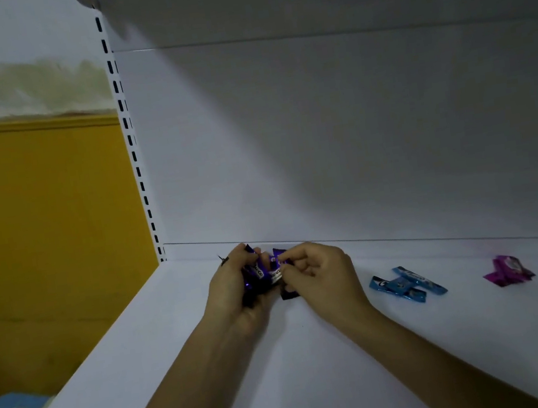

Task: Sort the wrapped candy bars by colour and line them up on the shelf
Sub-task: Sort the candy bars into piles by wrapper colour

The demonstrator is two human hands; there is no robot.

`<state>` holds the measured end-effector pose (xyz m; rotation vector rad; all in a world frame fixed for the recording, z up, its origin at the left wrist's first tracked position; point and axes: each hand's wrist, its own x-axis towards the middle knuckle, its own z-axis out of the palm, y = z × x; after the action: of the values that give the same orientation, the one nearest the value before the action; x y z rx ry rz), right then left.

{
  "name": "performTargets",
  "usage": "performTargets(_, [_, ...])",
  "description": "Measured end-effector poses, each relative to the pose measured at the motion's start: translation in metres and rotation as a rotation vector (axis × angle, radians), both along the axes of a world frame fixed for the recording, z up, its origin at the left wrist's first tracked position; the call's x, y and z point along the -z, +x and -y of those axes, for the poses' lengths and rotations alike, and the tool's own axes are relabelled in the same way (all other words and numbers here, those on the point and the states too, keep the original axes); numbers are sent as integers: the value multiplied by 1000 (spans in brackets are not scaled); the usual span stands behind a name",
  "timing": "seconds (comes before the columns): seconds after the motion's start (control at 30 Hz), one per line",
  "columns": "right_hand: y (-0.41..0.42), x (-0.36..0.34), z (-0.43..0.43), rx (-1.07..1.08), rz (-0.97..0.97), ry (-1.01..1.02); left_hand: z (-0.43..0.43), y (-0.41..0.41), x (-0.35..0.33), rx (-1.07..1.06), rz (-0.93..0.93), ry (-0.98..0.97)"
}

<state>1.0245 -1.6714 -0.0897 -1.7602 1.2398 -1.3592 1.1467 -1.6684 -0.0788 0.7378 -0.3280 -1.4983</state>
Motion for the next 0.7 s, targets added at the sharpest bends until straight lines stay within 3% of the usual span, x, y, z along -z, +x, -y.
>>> performTargets(0.23, [-17, 0, 16, 230, 228, -109, 2, 8, -3, -72, 4, 36])
performTargets(0.33, [-23, 10, 21, 208, -64, -194, 0, 8, -4, -78, -57, 84])
performTargets(0.4, [-21, 21, 21, 63, -389, -124, -1, 7, -3, -39, -78, 94])
performTargets(0.47, [-19, 26, 21, 9, -529, -67, -2, 7, -2, 14, -127, 95])
performTargets(0.57, [-16, 19, 14, 44, -392, -134, -1, 7, -1, 48, -187, 89])
performTargets(0.7, [-3, 10, -3, -23, -247, -247, -3, 8, 0, 162, -128, 62])
